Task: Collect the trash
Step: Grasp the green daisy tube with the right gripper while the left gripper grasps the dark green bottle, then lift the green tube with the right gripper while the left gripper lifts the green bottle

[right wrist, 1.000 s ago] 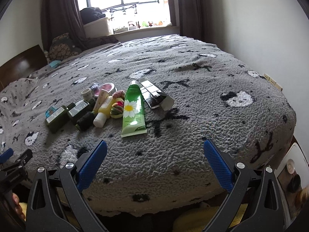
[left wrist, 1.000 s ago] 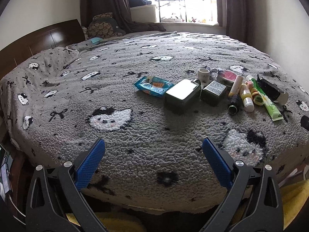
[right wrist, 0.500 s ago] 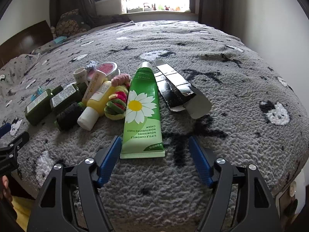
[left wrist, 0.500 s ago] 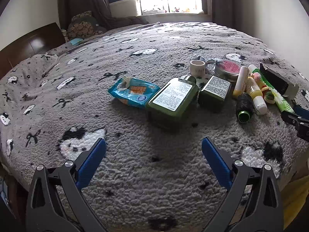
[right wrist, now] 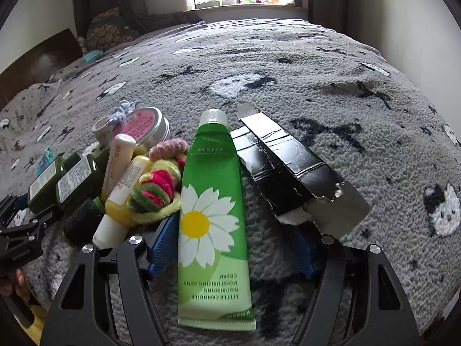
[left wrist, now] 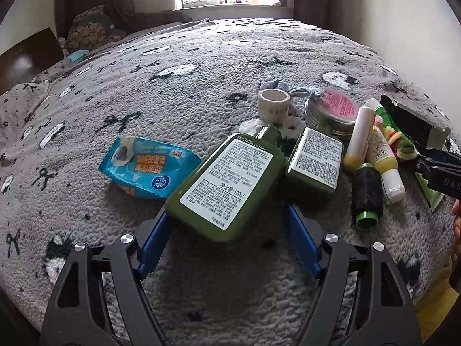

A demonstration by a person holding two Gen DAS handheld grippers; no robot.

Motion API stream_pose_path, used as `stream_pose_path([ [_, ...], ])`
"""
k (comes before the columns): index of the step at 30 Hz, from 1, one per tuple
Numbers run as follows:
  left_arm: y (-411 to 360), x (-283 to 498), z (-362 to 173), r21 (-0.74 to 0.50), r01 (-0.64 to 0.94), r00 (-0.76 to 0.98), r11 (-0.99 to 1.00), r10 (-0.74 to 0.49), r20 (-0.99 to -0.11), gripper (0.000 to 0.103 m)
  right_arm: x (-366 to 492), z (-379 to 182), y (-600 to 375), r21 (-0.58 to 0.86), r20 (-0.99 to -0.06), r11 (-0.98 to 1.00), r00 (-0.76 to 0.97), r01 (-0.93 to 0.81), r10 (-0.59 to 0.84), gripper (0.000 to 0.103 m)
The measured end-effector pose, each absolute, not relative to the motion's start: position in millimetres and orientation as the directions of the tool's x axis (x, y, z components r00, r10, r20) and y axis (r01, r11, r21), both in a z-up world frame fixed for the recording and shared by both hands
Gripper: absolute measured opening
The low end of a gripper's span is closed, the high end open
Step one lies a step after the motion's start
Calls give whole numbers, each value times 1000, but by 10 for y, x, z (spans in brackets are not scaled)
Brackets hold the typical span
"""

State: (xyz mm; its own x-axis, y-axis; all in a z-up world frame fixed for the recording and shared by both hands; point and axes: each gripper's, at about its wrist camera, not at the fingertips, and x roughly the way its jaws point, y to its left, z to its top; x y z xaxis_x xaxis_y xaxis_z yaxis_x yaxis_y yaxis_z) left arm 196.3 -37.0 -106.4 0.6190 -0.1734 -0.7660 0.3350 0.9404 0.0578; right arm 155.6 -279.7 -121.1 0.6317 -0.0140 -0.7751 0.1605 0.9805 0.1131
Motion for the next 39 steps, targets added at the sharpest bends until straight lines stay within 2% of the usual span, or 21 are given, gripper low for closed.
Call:
stream_pose_path([
  [5,-431,2137,-1081,58,328,603,943,-162,-781,71,1794,-1215,-2795,104,-789,980,614,172,-24,70],
  [7,-443,2180,-1080,58,327,599,943,-159,-785,66,1871,-1218,-2756,72,-795,983,605,169,-46,67],
  [10,-447,2184,-1079,57,334,600,941,-165,-783,65,1842,-1213,-2739,43,-797,986,601,163,-64,60],
  [13,-434,2141,-1087,61,340,608,939,-170,-775,62,1714,-1216,-2748,40,-797,989,602,143,-55,60],
  [14,-430,2129,-1090,59,338,611,939,-171,-773,61,1678,-1217,-2750,41,-794,990,606,136,-50,58],
  [16,-428,2094,-1090,58,332,617,942,-170,-768,59,1623,-1210,-2764,47,-787,991,616,126,-40,47],
  [27,-282,1730,-960,37,316,648,948,-188,-738,55,1223,-1026,-2781,111,-733,988,680,104,11,42],
  [39,-183,998,-706,129,311,726,942,-148,-671,53,557,-687,-2680,115,-632,990,775,83,8,42],
])
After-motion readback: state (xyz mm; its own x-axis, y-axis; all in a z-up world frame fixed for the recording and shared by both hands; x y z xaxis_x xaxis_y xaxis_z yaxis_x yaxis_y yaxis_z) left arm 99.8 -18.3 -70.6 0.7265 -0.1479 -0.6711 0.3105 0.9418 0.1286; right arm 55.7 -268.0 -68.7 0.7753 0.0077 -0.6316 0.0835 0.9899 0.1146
